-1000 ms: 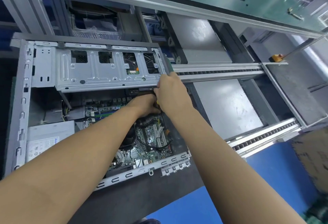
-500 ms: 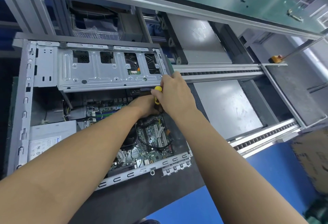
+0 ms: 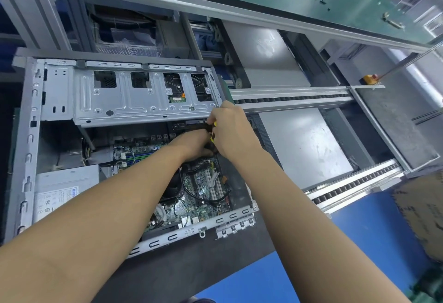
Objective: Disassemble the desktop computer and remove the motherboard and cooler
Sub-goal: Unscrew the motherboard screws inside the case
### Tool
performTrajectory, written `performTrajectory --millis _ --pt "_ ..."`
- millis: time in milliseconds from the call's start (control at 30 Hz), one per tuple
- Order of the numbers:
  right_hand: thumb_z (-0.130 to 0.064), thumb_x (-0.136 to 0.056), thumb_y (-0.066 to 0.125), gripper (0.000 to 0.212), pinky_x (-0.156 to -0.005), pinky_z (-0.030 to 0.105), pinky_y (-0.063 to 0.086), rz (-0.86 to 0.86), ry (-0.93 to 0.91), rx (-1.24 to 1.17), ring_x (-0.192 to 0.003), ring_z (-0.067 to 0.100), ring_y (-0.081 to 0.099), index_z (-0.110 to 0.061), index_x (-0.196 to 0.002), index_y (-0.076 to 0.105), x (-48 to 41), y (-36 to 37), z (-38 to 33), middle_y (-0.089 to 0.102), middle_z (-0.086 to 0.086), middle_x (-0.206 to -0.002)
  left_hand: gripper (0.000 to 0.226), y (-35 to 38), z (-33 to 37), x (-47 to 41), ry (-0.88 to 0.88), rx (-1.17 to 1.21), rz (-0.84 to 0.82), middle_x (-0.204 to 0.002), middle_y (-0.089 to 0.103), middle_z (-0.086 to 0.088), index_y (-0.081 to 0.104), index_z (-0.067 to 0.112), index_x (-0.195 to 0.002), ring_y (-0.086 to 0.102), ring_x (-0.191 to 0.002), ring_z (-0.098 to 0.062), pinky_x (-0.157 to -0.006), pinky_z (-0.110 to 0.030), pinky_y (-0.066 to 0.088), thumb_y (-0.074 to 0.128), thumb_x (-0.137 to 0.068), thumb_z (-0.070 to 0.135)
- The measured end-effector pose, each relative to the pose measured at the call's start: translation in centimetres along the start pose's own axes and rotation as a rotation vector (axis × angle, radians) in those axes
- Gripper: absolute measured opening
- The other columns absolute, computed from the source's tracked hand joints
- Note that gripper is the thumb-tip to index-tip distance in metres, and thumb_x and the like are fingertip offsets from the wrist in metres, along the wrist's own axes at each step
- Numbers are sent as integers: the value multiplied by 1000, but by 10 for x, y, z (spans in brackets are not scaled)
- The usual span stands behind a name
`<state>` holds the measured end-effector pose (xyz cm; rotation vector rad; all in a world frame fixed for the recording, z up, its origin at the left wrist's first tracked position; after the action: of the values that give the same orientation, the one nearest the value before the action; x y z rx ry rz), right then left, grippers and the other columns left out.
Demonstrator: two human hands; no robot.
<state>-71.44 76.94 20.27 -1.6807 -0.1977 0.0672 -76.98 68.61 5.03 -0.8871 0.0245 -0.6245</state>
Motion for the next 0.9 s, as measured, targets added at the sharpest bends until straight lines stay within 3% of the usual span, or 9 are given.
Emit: performTrajectory --millis 133,267,367,467,600,667,767,833,900 --pt "-3 -93 59 25 -87 30 43 -39 -11 -24 -110 28 47 -12 -115 68 2 3 5 54 7 -119 17 2 2 -1 -20 -27 12 -77 59 12 53 32 -76 57 -72 -15 -54 -27 35 67 -86 31" --pt "-37 -96 63 34 -83 41 50 59 117 -79 -99 29 57 -6 -109 69 0 7 3 52 9 -110 21 3 3 -2 -29 -12 26 -72 51 16 46 29 -88 52 -66 -8 -51 -26 32 67 -87 31" --pt "-28 -94 67 26 -74 38 48 99 120 -94 -90 30 59 -4 -104 67 -1 6 2 52 9 -106 22 3 2 -4 -29 -17 5 -74 53 15 46 31 -79 50 -66 -5 -53 -27 32 67 -87 31" --pt "-5 -89 67 12 -82 38 48 33 -3 -117 -99 28 55 -7 -101 67 -3 2 4 56 8 -107 23 2 -2 -2 -32 -28 -12 -79 55 12 49 31 -79 53 -73 -14 -59 -30 37 70 -86 38" --pt "14 -81 56 38 -83 23 42 -65 -83 -124 -106 23 54 -13 -104 70 -4 -6 12 64 4 -111 12 -1 -3 -2 -1 -1 -18 -89 64 8 68 34 -93 59 -83 -19 -67 -29 44 72 -85 40" --pt "13 -80 55 39 -79 17 36 -73 -83 -137 -106 21 54 -13 -103 72 -5 -9 16 67 3 -110 7 -2 -4 -1 -8 77 -17 -79 62 19 70 45 -83 56 -73 -8 -59 -24 37 73 -85 40" --pt "12 -80 55 38 -82 17 38 -88 -89 -157 -108 21 55 -14 -103 72 -5 -10 17 68 2 -109 33 -2 -5 -1 -46 145 6 -70 56 28 58 53 -60 48 -67 8 -55 -22 34 74 -85 39" --pt "4 -85 59 29 -85 19 38 -81 -86 -164 -108 21 54 -14 -103 72 -4 -9 15 68 1 -109 28 0 -5 -2 -57 162 -9 -73 56 29 60 53 -64 49 -69 6 -58 -22 35 74 -85 39" --pt "-19 -92 65 11 -86 22 39 -4 -53 -159 -105 22 54 -13 -101 69 -6 -6 13 66 2 -106 13 1 -5 -2 -65 168 -15 -79 58 28 65 45 -78 50 -74 0 -63 -22 39 74 -84 38"
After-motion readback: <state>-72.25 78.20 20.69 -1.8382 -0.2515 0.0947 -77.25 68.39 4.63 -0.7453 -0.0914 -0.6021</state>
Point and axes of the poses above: each hand's wrist, its own x-axis away from the middle knuckle, its own y-axis out of the palm, z = x × y, the point moved 1 cm from there along -x, towards the middle knuckle
